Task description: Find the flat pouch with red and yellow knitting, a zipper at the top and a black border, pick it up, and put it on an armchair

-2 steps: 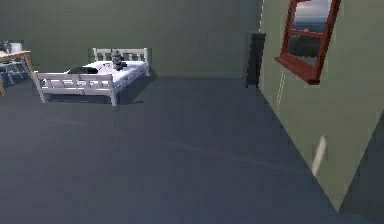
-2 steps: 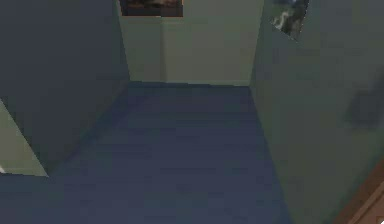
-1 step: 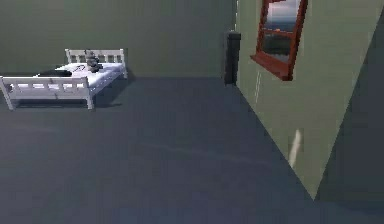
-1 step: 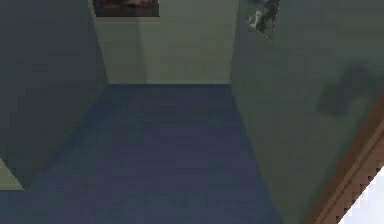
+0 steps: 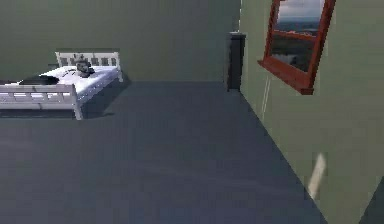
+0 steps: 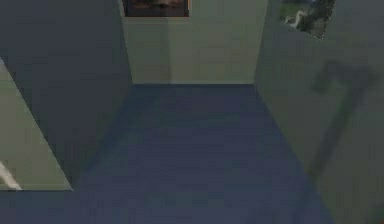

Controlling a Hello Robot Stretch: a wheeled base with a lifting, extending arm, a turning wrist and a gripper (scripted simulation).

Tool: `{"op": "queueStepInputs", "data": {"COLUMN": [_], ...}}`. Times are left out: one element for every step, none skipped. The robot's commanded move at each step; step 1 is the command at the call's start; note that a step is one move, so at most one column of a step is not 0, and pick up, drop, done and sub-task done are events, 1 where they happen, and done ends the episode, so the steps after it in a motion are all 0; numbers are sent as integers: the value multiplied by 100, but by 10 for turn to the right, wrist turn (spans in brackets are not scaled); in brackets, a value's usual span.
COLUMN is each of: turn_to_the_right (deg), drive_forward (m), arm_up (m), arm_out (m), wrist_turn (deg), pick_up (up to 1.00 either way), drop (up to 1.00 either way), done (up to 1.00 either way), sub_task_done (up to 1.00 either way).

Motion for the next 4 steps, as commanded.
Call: {"op": "queueStepInputs", "data": {"turn_to_the_right": [-420, 0, -240, 0], "drive_forward": [0, 25, 0, 100], "arm_up": [0, 0, 0, 0], "arm_out": [0, 0, 0, 0], "wrist_turn": [0, 0, 0, 0], "pick_up": [0, 0, 0, 0], "drop": [0, 0, 0, 0], "done": [0, 0, 0, 0], "sub_task_done": [0, 0, 0, 0]}}
